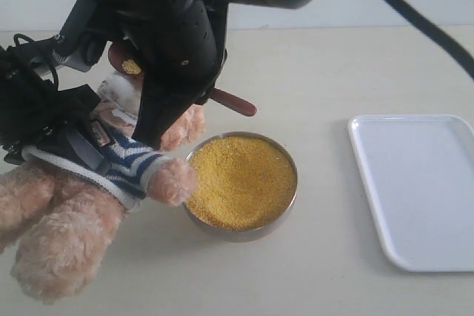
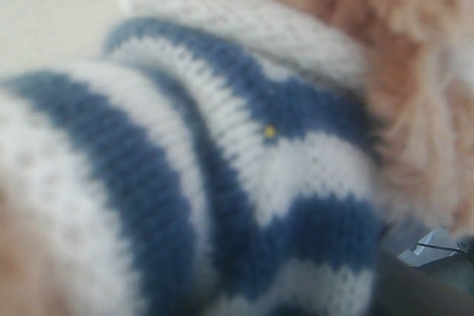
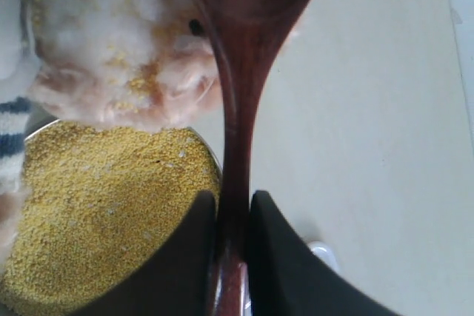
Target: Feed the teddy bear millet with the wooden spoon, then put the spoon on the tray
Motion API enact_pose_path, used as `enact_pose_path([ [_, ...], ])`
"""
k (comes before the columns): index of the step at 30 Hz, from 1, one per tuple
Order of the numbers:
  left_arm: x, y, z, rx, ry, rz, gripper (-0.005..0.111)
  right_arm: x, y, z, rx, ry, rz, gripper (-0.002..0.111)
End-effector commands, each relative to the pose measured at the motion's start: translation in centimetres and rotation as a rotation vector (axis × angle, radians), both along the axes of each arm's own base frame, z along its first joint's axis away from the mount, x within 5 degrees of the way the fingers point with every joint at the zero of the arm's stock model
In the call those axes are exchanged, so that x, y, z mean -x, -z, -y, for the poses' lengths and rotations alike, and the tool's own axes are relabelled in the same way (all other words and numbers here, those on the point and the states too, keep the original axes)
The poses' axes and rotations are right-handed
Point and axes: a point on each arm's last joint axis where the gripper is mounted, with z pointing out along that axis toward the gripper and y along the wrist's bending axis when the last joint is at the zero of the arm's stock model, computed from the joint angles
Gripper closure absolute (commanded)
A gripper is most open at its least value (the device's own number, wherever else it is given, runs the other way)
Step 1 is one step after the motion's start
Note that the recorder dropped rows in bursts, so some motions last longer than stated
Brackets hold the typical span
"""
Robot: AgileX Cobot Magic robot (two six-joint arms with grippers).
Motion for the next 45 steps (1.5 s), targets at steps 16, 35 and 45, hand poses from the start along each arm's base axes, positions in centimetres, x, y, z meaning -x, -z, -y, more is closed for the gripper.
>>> enact_pose_path([
  [16,0.3,-0.3,0.1,0.002,0.023,0.012,0.103,0.0,0.7,0.5,0.044,0.003,0.014,0.109],
  [35,0.7,-1.3,-0.4,-0.037,0.032,0.054,0.103,0.2,0.8,0.5,0.026,0.008,-0.014,0.109],
  [45,0.9,-1.1,-0.5,-0.040,0.033,0.045,0.103,0.7,-1.2,1.2,-0.018,0.008,0.010,0.109],
])
